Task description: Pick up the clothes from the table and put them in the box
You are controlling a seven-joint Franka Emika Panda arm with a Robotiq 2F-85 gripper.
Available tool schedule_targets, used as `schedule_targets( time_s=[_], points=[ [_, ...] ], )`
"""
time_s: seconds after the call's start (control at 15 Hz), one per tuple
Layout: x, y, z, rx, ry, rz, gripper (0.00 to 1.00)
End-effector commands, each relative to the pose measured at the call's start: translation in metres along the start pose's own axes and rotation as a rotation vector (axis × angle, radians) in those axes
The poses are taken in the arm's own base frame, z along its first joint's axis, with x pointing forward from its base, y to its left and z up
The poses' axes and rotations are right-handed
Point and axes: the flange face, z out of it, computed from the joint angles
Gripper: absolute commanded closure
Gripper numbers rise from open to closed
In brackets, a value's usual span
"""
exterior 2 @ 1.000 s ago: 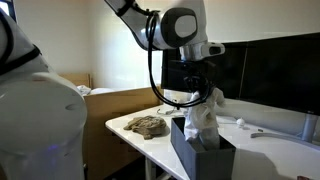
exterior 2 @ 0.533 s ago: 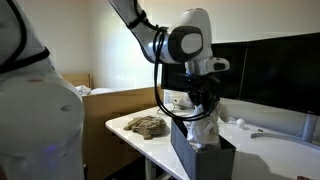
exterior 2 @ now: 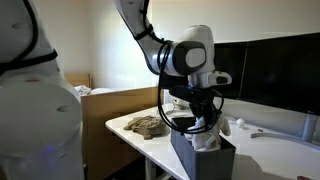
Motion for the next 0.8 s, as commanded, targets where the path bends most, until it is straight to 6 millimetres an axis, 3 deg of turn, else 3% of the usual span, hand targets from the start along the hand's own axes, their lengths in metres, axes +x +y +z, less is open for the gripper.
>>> schedule_targets(
  time_s=[0.0, 0.2, 0.73],
  points=[
    [0.001, -0.004, 0.021, -0.020, -0.018, -0.010, 0.87],
    [0.006, 0.002, 0.031, -0.029, -0.023, -0.009, 0.87],
    [0.043, 0.026, 0.035, -0.096, 0.000, 0.000, 0.87]
  ],
)
